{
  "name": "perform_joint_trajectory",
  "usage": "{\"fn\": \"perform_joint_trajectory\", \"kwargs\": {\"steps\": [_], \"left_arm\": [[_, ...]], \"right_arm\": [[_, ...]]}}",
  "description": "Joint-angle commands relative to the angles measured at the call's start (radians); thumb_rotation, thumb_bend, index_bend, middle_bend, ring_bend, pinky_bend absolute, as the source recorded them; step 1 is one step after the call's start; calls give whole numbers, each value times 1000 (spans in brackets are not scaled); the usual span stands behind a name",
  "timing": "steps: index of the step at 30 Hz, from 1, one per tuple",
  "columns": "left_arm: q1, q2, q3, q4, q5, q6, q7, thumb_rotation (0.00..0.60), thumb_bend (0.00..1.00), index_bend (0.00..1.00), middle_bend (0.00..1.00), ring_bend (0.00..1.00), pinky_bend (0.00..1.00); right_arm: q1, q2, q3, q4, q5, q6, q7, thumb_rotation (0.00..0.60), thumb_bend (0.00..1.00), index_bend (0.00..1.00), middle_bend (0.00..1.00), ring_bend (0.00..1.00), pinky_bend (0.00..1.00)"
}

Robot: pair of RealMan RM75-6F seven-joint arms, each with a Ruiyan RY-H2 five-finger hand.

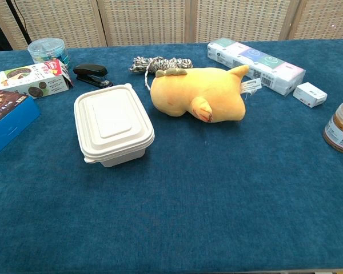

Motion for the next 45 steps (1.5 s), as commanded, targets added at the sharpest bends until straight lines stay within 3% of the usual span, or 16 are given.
{"fn": "perform_joint_trajectory", "kwargs": {"steps": [1,12,24,35,45], "left_arm": [[0,1,-1,-2,-1,-1,1,600,0,0,0,0,0],[-9,9,-15,2,-35,-24,-21,600,0,0,0,0,0],[-13,25,-19,11,-46,-40,-69,600,0,0,0,0,0],[-7,44,-26,24,-54,-36,-131,600,0,0,0,0,0],[-2,52,-22,37,-40,-28,-173,600,0,0,0,0,0]], "right_arm": [[72,-41,54,-27,50,-77,-70,258,0,0,0,0,0],[260,-260,130,55,181,-251,-191,267,0,0,0,0,0],[414,-473,156,150,224,-310,-323,278,0,0,0,0,0],[516,-610,173,157,242,-312,-424,281,0,0,0,0,0],[649,-767,238,385,306,-389,-429,283,0,0,0,0,0]]}}
